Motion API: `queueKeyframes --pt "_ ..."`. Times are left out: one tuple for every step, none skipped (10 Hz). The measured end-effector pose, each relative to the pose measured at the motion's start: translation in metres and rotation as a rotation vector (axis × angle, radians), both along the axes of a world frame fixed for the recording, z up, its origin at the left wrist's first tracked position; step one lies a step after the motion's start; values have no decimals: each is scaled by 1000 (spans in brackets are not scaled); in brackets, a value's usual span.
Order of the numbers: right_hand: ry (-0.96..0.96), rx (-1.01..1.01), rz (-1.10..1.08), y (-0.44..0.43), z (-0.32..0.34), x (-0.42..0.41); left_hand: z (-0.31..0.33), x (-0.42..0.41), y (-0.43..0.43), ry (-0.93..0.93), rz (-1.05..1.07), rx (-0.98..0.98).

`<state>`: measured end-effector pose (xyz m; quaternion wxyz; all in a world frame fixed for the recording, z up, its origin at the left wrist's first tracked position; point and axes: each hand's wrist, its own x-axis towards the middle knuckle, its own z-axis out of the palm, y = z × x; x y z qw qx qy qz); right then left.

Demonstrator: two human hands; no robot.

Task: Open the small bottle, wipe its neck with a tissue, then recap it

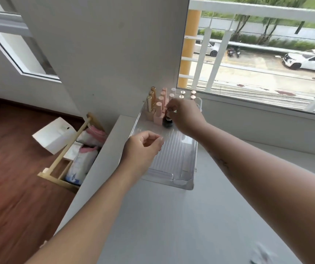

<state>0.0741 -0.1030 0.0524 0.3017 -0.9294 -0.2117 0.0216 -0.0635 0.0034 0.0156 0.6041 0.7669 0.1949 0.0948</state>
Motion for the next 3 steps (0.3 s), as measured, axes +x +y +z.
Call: queueKeyframes --pt "16 -2 -10 5 -1 -1 1 -2 0 0 -2 -7" --pt "-4 23 4 -1 3 -3 7 -5 -3 -20 -24 22" --pt "-34 64 4 -16 11 -8 12 -4 -9 -17 -20 50"
